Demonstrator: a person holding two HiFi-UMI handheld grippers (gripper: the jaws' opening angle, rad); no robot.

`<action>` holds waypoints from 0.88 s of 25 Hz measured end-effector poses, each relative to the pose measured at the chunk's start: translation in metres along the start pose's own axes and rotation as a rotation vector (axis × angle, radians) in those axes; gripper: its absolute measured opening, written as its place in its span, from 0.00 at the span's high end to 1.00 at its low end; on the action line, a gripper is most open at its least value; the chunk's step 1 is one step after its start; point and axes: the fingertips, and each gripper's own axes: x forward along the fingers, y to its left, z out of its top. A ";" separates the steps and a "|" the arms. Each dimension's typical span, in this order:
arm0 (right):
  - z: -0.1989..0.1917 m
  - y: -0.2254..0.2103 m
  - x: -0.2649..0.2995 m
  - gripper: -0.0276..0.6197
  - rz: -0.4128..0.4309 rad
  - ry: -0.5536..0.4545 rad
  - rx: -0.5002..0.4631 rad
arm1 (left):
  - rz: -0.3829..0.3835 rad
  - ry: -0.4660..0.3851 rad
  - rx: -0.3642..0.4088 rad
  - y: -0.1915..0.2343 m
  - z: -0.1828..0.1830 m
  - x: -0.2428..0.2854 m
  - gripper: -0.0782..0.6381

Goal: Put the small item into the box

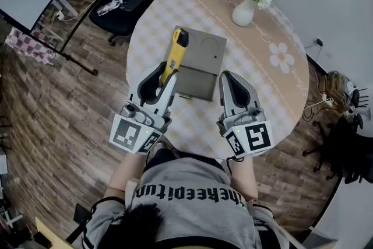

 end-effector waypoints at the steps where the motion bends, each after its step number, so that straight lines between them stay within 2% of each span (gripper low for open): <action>1: -0.002 -0.002 0.001 0.95 0.005 0.004 0.005 | 0.004 0.007 0.002 0.000 -0.003 0.002 0.72; 12: -0.033 -0.017 0.014 0.95 0.047 0.064 0.057 | 0.045 0.092 0.003 0.003 -0.035 0.009 0.72; 22: -0.060 -0.027 0.019 0.95 0.054 0.106 0.107 | 0.045 0.193 0.006 0.004 -0.070 0.011 0.72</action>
